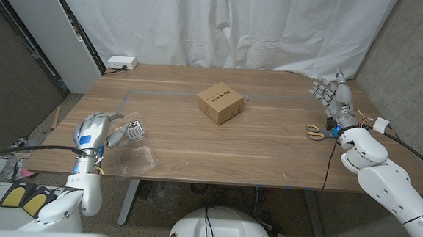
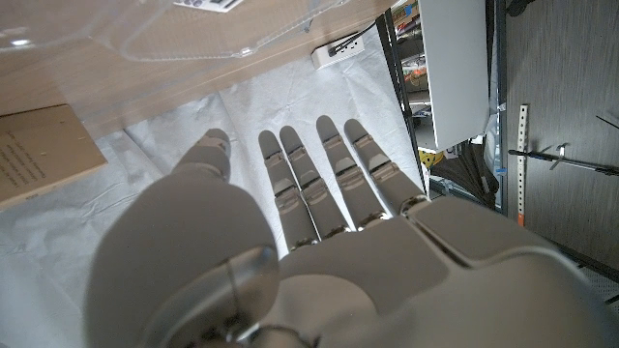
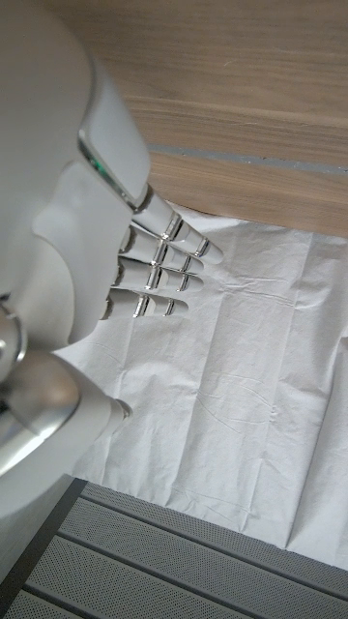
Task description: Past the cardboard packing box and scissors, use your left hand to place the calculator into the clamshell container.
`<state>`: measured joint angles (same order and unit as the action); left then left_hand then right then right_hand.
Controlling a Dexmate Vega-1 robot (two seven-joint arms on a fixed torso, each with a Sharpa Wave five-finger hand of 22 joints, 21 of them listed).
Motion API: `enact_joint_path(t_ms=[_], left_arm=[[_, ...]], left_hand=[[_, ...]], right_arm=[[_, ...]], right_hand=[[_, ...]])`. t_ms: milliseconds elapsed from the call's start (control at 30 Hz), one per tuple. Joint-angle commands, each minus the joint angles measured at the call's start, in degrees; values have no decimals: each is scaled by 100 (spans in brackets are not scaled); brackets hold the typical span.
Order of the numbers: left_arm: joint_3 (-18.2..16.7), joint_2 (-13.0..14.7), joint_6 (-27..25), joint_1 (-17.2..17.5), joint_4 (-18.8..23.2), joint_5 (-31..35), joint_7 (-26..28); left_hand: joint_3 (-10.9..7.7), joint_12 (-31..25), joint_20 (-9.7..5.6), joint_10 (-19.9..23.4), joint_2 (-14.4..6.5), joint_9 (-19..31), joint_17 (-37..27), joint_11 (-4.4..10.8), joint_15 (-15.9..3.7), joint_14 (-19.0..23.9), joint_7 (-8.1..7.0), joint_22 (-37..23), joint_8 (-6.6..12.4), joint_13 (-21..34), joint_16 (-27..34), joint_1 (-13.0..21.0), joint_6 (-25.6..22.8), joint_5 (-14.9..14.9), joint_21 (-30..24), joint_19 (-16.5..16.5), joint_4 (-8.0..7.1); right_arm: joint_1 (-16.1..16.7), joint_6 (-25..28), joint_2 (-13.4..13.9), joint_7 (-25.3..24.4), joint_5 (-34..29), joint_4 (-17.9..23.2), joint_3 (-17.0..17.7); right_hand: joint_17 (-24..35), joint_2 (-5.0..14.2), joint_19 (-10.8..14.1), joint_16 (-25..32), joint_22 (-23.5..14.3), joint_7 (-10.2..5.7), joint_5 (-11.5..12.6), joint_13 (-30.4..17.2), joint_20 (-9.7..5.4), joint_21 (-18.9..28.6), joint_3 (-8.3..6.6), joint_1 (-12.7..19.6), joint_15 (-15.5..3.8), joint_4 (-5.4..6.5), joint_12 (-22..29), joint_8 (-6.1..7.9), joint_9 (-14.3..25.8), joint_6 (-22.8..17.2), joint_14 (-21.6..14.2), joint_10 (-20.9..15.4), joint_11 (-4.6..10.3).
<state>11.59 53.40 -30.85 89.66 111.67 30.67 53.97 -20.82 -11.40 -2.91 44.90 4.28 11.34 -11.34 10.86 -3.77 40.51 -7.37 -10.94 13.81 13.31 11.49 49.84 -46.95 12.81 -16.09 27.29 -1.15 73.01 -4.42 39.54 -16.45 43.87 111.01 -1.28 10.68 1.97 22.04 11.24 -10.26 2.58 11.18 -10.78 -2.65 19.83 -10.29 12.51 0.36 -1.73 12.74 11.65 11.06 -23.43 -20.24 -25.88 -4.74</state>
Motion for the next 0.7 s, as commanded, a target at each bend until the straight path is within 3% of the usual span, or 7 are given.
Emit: enact_joint_path(t_ms=[33,700], left_arm=[[-195,-65,29,158,313,77,-55],[-624,-245,-48,423,809,362,-296]], left_hand=[[-17,-43,-253,113,-68,18,-4,-3,-670,92,16,-1,48,9,44,14,-126,26,-15,90,-26],[-46,-107,-251,440,-118,0,14,16,-703,362,6,-11,161,-32,117,39,-432,30,-47,225,-22]], right_arm=[[110,-52,12,55,44,47,90],[295,-134,-27,52,30,151,215]], right_hand=[[15,68,58,-11,-31,-8,-4,-16,-12,-11,1,8,16,-21,-3,-17,13,-35,-44,-60,26],[16,75,68,-10,-33,-8,-6,-17,-9,-47,6,5,18,-27,-4,-20,14,-27,-49,-63,43]])
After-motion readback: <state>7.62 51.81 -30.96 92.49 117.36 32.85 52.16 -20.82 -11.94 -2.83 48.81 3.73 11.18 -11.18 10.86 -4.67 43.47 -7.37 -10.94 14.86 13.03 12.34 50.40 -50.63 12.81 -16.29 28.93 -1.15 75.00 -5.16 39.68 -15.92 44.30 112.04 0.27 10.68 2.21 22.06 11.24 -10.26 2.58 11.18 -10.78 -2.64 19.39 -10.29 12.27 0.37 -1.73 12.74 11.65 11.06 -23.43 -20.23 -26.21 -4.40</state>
